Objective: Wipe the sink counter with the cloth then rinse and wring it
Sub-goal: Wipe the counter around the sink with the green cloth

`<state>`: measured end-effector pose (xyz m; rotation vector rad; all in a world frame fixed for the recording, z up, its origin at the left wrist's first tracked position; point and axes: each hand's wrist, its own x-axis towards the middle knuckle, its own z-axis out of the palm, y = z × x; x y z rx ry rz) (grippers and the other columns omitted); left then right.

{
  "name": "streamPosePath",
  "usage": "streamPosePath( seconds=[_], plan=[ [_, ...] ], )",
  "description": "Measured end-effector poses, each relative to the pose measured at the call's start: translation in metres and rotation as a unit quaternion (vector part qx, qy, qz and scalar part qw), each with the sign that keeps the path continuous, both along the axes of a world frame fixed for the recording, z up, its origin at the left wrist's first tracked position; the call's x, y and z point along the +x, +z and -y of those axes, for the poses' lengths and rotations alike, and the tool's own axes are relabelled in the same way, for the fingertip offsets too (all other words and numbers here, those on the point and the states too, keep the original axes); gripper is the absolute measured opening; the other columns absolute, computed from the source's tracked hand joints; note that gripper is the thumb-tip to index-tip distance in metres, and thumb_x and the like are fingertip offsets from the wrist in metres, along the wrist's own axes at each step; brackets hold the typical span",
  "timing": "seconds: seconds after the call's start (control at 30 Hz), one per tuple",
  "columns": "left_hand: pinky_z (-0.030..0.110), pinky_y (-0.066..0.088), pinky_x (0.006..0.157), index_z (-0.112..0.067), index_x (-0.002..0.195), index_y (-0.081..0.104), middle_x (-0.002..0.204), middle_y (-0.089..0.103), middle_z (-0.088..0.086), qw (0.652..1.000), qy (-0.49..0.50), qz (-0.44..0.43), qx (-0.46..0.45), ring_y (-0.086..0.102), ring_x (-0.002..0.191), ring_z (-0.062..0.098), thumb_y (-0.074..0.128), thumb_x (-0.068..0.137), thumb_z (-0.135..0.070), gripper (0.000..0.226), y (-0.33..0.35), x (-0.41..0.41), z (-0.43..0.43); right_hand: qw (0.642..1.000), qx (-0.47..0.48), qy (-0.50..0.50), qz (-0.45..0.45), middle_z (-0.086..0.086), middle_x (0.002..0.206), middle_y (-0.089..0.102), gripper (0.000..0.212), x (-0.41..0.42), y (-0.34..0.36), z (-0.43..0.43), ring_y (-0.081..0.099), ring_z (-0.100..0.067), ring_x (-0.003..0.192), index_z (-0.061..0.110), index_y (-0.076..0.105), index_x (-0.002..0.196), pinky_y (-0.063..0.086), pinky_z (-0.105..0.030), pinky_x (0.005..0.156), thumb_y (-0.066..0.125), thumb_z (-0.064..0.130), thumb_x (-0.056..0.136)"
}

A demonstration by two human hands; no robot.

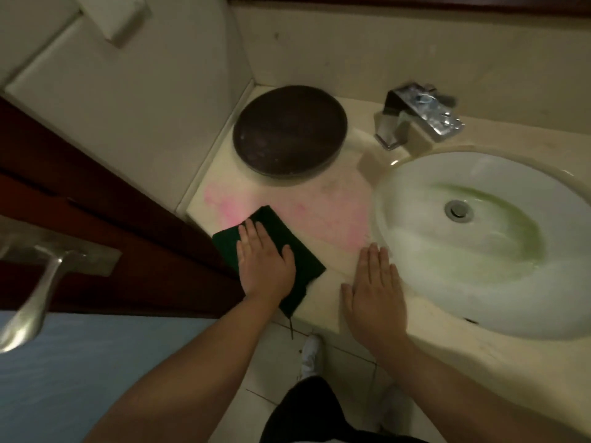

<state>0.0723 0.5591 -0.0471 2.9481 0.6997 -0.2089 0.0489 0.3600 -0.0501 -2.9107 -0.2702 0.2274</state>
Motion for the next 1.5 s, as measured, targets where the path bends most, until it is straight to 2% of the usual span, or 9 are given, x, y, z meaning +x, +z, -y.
streamPosePath(
  seconds=[0.2,0.43,0.57,0.8,0.97,1.03,1.1,1.23,1.5],
  plan=[
    [0.043,0.002,0.121,0.003,0.151,-0.003,0.161,-0.004,0.019,0.998,0.066,-0.006,0.0,-0.005,0.149,0.03,0.018,0.096,-0.046,0.076,-0.004,0.058,-0.077,1.0,-0.022,-0.009,0.0,-0.012,0.162,0.01,0.072,-0.003,-0.004,0.001,0.003,-0.025,0.151,0.005,0.012,0.154,0.008,-0.042,0.121,0.027,0.043,0.095],
    [0.042,0.002,0.121,0.001,0.152,0.0,0.161,0.0,0.018,1.0,0.028,0.008,0.009,-0.001,0.149,0.03,0.022,0.097,-0.043,0.073,-0.006,0.098,-0.115,1.0,-0.023,-0.018,-0.006,-0.011,0.162,0.011,0.071,-0.003,-0.003,0.001,0.007,-0.024,0.15,0.005,0.014,0.154,0.01,-0.042,0.12,0.027,0.042,0.094],
    [0.045,0.005,0.121,-0.001,0.153,0.004,0.161,0.005,0.018,1.0,-0.021,0.01,0.015,0.002,0.149,0.032,0.025,0.097,-0.041,0.071,-0.002,0.098,-0.113,1.0,-0.021,-0.014,-0.004,-0.01,0.162,0.006,0.071,-0.004,-0.004,0.001,0.001,-0.022,0.151,0.006,0.01,0.154,0.008,-0.042,0.121,0.023,0.044,0.096],
    [0.047,0.013,0.12,-0.002,0.152,0.011,0.16,0.011,0.02,0.992,-0.124,0.014,0.018,0.01,0.147,0.034,0.023,0.093,-0.044,0.074,0.008,0.073,-0.054,1.0,-0.027,-0.011,0.005,-0.012,0.162,0.01,0.07,-0.004,-0.005,0.0,0.004,-0.024,0.151,0.004,0.012,0.154,0.009,-0.042,0.121,0.023,0.042,0.096],
    [0.045,0.005,0.122,-0.006,0.153,0.007,0.162,0.004,0.015,0.966,-0.256,-0.001,-0.02,0.0,0.149,0.029,0.022,0.093,-0.047,0.074,0.004,0.023,-0.002,0.999,-0.028,-0.005,0.015,-0.014,0.161,0.014,0.069,-0.005,-0.004,0.0,0.008,-0.026,0.15,0.003,0.016,0.153,0.012,-0.043,0.121,0.024,0.041,0.096],
    [0.042,0.002,0.122,-0.01,0.154,0.004,0.163,0.001,0.011,0.961,-0.273,-0.007,-0.035,-0.002,0.15,0.025,0.023,0.093,-0.048,0.074,0.002,0.014,-0.001,0.999,-0.029,-0.002,0.014,-0.013,0.161,0.013,0.069,-0.004,-0.002,0.001,0.007,-0.026,0.15,0.003,0.015,0.153,0.012,-0.043,0.121,0.022,0.041,0.096],
    [0.042,0.004,0.122,-0.009,0.154,0.003,0.163,0.0,0.011,0.971,-0.239,-0.005,-0.026,-0.002,0.15,0.025,0.022,0.093,-0.05,0.075,0.002,0.017,-0.016,0.999,-0.029,-0.004,0.015,-0.013,0.161,0.014,0.069,-0.004,-0.002,0.003,0.007,-0.025,0.15,0.003,0.015,0.153,0.012,-0.043,0.121,0.022,0.041,0.096],
    [0.045,0.01,0.121,-0.005,0.153,0.003,0.162,0.003,0.015,0.995,-0.102,-0.001,0.01,0.002,0.149,0.028,0.021,0.094,-0.05,0.076,0.001,0.041,-0.081,0.999,-0.03,-0.008,0.013,-0.015,0.16,0.018,0.07,-0.005,-0.002,0.001,0.011,-0.027,0.15,0.001,0.019,0.152,0.012,-0.043,0.12,0.025,0.041,0.094],
    [0.042,0.003,0.122,-0.004,0.153,-0.001,0.162,-0.001,0.014,0.998,0.055,0.022,-0.013,-0.003,0.149,0.027,0.024,0.097,-0.046,0.074,-0.002,0.08,-0.111,1.0,0.01,0.017,0.01,-0.015,0.161,0.016,0.07,0.003,0.001,-0.023,0.007,-0.026,0.15,0.002,0.022,0.152,0.011,-0.042,0.121,0.028,0.039,0.093]
  ],
)
